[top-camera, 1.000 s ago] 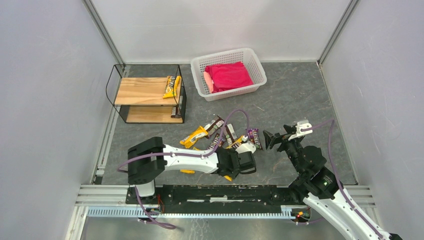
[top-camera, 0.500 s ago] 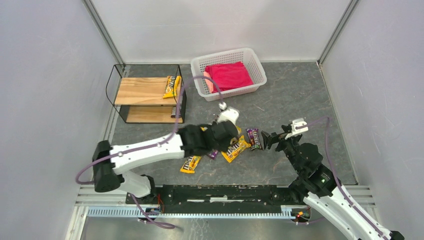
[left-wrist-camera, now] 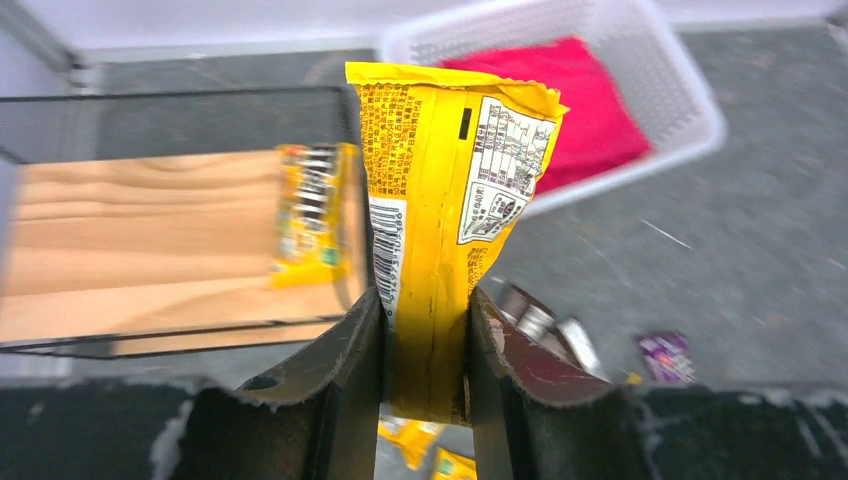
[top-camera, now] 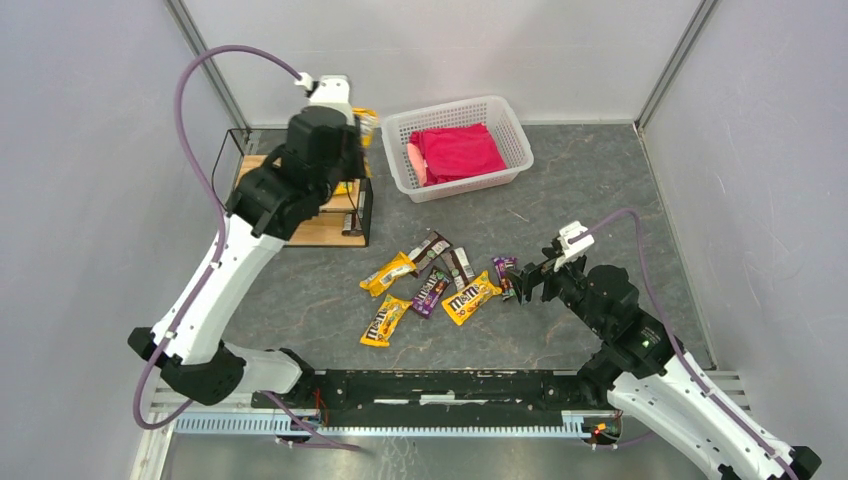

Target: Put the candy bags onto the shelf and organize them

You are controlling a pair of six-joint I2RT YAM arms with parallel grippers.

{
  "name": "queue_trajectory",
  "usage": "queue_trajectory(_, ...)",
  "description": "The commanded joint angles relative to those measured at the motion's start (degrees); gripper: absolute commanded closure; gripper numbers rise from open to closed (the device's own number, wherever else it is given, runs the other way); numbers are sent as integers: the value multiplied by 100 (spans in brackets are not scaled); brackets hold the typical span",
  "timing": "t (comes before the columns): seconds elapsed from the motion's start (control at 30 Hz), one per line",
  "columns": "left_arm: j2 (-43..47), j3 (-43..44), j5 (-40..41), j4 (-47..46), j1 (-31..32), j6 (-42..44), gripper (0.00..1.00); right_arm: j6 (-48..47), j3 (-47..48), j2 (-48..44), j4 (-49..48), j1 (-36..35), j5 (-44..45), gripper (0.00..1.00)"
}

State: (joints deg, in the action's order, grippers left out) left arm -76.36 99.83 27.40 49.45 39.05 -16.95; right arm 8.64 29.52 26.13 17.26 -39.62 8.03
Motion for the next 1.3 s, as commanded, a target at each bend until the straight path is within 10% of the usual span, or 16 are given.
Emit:
queue_trajectory(0.0,-210,17,208,-18,-1053,1099,67,-149,373,91,-332,13,-55,2)
queue_trajectory(0.33,-752,-532,-198,-963,-2667,1369,70,-179,361,494,-764,9,879,2)
queue_trajectory(1.27,-1886,-1099,-855,-1278,-3154,1660,72,-381,551,1003,-965,15,553,2)
